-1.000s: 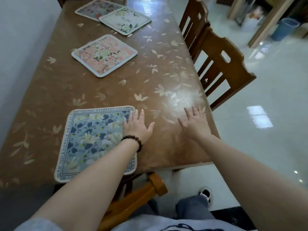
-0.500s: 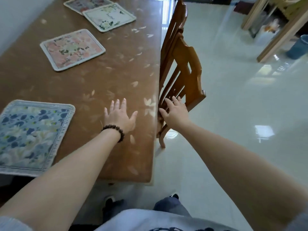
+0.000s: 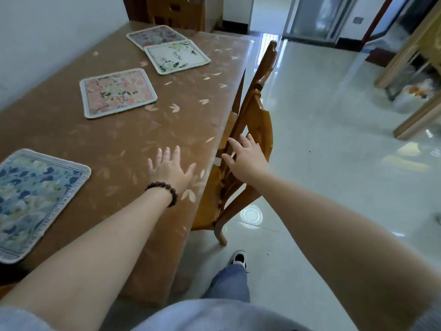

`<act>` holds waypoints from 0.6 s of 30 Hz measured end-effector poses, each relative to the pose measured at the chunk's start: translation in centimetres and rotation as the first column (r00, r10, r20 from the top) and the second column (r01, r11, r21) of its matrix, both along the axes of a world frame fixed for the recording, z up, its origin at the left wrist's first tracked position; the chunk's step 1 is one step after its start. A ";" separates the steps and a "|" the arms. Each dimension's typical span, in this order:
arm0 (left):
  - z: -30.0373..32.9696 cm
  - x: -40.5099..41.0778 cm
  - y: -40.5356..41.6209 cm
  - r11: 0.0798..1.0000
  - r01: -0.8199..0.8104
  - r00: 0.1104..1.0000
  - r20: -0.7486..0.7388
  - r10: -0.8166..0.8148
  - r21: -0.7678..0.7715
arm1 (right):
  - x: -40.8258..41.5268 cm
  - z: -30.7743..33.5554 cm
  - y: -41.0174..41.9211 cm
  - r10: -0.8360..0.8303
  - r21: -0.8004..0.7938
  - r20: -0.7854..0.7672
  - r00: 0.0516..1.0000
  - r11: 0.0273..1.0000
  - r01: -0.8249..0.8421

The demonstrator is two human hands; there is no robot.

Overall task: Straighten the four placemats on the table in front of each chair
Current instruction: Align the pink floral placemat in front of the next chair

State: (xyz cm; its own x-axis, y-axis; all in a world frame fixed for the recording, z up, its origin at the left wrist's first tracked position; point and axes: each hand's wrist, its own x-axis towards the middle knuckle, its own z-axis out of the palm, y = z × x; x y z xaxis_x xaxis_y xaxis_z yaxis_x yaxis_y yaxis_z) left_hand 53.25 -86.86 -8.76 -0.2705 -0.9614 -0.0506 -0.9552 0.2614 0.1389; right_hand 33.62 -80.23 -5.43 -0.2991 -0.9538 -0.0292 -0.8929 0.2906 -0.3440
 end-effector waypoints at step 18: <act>-1.3 -14.6 -13.2 0.929 -0.347 0.927 -0.103 0.361 0.130 | -15.3 -2.0 -20.3 0.388 0.102 -0.064 0.919 0.919 -0.381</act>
